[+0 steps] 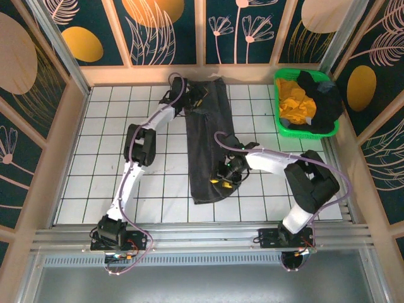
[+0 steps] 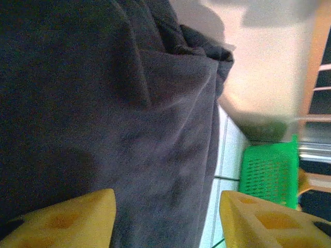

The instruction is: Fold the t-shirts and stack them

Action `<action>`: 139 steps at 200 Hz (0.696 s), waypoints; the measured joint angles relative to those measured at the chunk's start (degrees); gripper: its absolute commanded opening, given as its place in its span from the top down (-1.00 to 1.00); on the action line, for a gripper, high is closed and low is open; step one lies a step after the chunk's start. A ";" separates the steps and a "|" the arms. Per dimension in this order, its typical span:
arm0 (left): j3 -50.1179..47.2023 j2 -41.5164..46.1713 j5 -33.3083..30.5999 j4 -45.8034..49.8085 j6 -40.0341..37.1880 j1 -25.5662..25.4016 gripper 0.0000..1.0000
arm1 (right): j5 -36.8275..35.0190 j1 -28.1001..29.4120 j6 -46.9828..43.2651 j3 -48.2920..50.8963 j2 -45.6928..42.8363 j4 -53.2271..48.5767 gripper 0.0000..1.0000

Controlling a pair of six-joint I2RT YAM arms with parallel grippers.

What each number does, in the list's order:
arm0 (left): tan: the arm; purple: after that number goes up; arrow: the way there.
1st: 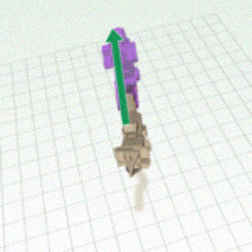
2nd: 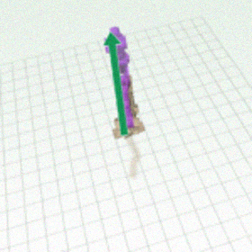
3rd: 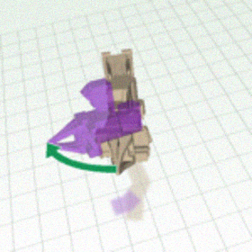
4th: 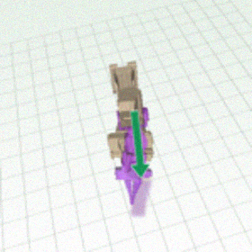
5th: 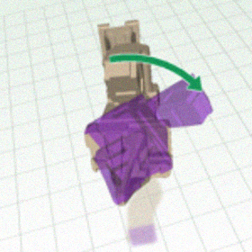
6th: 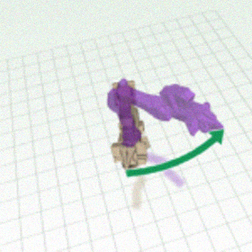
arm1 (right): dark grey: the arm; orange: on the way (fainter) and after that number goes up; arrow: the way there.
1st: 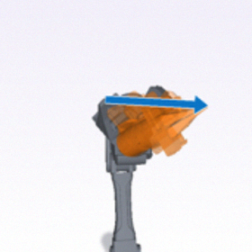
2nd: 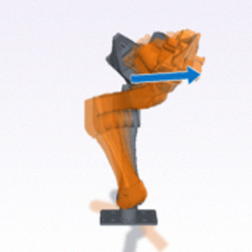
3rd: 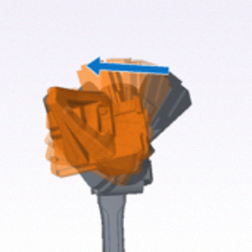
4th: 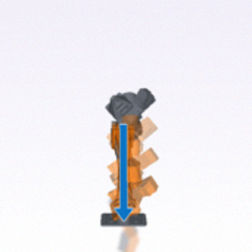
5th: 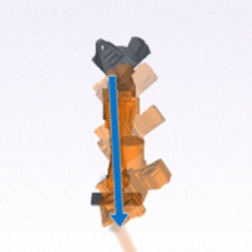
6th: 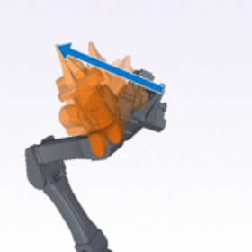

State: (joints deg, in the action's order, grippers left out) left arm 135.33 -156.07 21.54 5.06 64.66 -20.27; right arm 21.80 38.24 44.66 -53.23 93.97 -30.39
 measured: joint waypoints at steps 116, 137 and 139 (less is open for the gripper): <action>-70.03 54.21 -2.73 13.53 -15.19 -5.92 0.02 | -8.24 -7.50 -10.36 10.95 -12.66 -7.21 -0.02; -80.24 58.82 -0.42 18.32 -16.04 -7.13 0.01 | -8.04 -7.50 -11.76 11.37 -9.86 -5.86 0.11; -81.09 59.30 -0.31 18.71 -16.06 -7.26 0.00 | -8.09 -7.50 -11.72 11.37 -9.68 -5.90 0.13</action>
State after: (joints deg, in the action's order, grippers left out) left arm 54.24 -96.77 21.23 23.77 48.60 -27.53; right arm 13.72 30.74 32.95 -41.87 84.29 -36.29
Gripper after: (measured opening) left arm 0.491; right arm 0.478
